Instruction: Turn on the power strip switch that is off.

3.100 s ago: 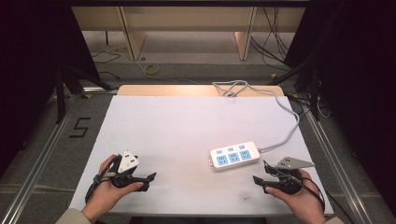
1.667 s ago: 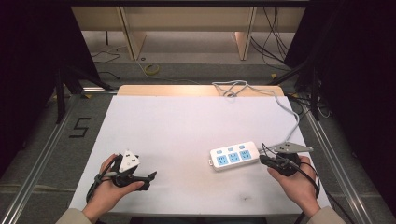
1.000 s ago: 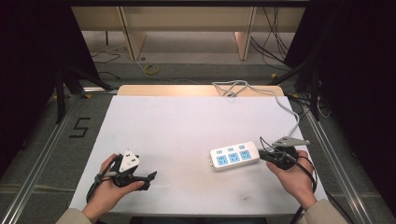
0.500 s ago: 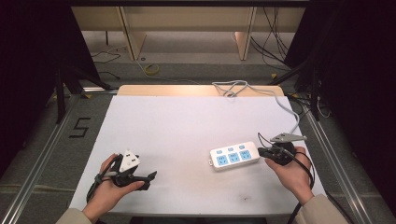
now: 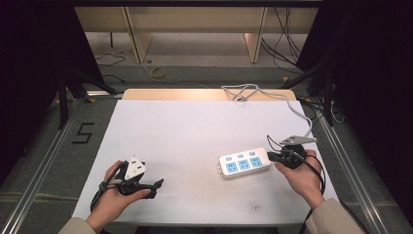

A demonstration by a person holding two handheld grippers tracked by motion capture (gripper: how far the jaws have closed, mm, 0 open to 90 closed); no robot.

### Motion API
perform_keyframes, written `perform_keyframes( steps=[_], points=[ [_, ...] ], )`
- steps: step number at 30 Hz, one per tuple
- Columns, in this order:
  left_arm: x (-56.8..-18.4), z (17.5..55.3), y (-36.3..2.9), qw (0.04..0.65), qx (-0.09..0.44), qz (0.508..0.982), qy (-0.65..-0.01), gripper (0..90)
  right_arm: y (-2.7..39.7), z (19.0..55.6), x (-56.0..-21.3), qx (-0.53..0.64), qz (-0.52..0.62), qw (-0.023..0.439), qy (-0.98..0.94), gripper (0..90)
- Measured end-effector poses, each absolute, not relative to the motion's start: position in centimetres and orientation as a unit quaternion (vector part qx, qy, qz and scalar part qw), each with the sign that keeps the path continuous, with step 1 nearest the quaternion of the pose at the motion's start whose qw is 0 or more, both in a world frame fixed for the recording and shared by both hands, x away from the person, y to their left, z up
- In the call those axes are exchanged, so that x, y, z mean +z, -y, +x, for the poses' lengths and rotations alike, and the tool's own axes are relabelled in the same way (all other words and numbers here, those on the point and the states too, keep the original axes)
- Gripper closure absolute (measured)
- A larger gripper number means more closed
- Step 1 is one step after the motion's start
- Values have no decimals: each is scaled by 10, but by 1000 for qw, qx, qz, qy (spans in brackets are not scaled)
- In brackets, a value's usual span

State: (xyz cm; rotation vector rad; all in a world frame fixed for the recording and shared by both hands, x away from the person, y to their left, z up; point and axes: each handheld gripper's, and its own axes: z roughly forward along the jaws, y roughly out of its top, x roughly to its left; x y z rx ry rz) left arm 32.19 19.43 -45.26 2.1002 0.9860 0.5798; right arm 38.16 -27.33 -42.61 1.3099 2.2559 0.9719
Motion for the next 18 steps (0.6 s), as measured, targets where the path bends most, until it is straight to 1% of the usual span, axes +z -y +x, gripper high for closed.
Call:
perform_keyframes(
  steps=[18],
  points=[
    [-453,322,-194,364,225,819,-383,147,268,392,-426,340,461,172,-801,900]
  ],
)
